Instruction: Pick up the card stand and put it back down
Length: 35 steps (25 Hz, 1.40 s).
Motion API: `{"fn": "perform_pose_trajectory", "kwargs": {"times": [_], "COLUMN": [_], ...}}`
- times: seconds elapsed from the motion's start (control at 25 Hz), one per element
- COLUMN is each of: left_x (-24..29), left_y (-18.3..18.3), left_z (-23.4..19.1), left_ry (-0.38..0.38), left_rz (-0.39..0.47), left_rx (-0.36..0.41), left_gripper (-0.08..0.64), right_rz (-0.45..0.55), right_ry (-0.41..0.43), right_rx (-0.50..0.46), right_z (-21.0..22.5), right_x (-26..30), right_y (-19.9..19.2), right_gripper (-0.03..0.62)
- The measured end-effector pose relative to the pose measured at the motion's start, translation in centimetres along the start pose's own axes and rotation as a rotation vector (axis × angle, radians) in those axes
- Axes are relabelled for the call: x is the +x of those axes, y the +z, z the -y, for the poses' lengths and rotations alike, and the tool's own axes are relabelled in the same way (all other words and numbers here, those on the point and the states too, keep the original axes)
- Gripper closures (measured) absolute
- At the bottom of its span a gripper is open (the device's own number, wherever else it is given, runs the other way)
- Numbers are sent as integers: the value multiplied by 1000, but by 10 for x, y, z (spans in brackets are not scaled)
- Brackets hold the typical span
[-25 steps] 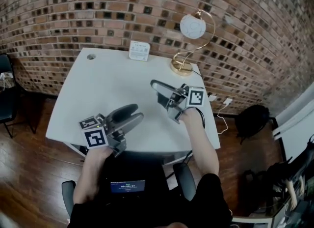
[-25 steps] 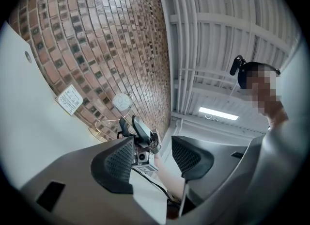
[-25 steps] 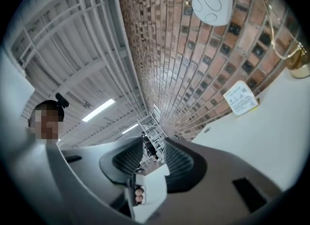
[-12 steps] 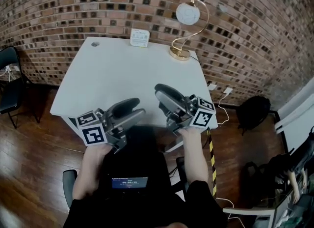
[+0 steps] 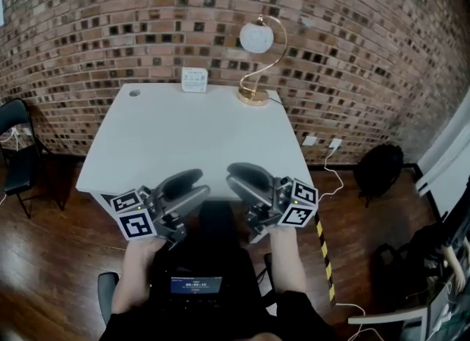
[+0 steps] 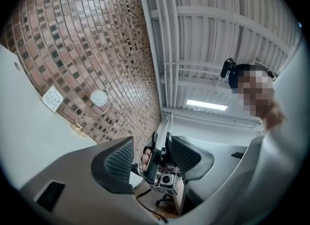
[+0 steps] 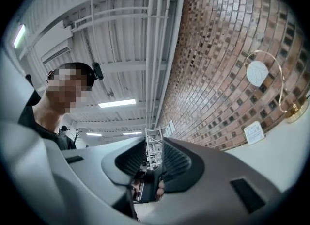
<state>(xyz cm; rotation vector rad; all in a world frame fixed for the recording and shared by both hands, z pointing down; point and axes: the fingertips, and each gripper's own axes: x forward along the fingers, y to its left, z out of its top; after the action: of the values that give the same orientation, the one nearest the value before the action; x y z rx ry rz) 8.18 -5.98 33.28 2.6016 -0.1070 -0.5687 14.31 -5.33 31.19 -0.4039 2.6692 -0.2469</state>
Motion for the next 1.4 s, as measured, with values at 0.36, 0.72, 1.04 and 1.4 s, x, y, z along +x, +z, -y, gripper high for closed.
{"fn": "perform_pose_trajectory", "kwargs": {"times": [0.36, 0.72, 1.04, 1.4], "left_x": [13, 13, 8, 7], "left_y": [10, 10, 2, 0], "left_z": [7, 11, 20, 28], "left_ry": [13, -21, -34, -39], "left_rz": [7, -7, -8, -23], "left_rx": [-6, 37, 70, 71], "left_gripper": [319, 319, 319, 319], "right_rz": [-15, -7, -38, -51], "right_ry": [22, 56, 62, 48], "right_rx": [-11, -76, -113, -147], "right_z": [-17, -24, -35, -49], "right_x": [1, 5, 4, 6], "right_y": [19, 17, -1, 1], "right_gripper": [459, 459, 459, 463]}}
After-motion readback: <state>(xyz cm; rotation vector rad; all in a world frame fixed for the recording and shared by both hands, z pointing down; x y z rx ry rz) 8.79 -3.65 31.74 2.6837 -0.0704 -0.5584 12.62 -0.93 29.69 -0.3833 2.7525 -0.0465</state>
